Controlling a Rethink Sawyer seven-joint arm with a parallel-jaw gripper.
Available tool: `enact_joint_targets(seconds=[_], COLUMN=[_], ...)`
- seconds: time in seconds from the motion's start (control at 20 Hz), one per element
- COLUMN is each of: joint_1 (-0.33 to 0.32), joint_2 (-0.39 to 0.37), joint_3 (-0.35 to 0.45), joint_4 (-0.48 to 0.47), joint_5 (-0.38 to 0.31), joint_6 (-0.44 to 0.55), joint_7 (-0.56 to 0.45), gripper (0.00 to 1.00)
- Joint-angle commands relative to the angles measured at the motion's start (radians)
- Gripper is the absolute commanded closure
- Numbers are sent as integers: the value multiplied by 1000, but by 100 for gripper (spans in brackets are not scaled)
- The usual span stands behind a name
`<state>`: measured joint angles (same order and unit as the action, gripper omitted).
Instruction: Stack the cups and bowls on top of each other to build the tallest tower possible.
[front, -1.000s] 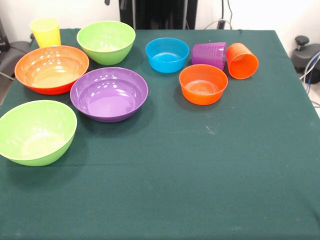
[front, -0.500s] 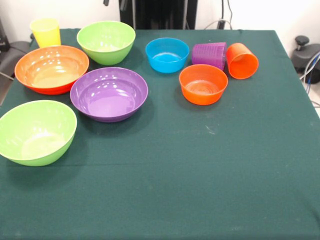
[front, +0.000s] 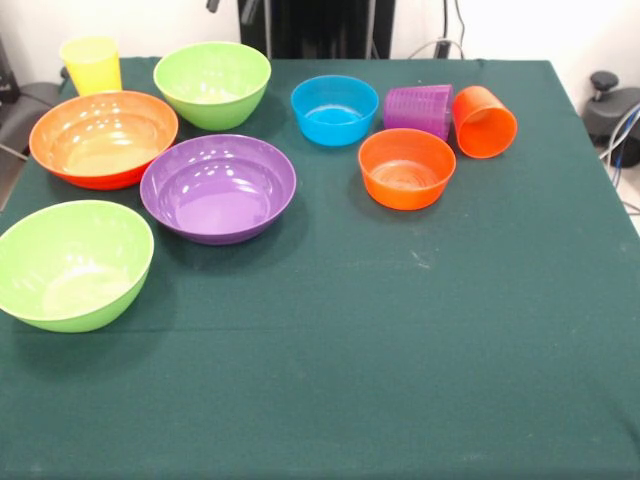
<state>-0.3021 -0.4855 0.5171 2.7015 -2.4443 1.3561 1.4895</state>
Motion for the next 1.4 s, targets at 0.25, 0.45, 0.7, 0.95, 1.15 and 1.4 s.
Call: enact_joint_targets(seconds=[0.25, 0.45, 0.7, 0.95, 1.15, 1.4], joint_1=[12, 31, 63, 85, 102, 117], joint_2=[237, 233, 228, 201, 198, 208], joint_3=[235, 243, 227, 198, 179, 174], joint_4=[-51, -70, -106, -137, -151, -152], joint_5=[200, 221, 252, 270, 257, 240], joint_6=[-455, -474, -514, -574, -592, -585], joint_7=[252, 249, 223, 198, 202, 222], gripper=[0, 0, 0, 0, 0, 0])
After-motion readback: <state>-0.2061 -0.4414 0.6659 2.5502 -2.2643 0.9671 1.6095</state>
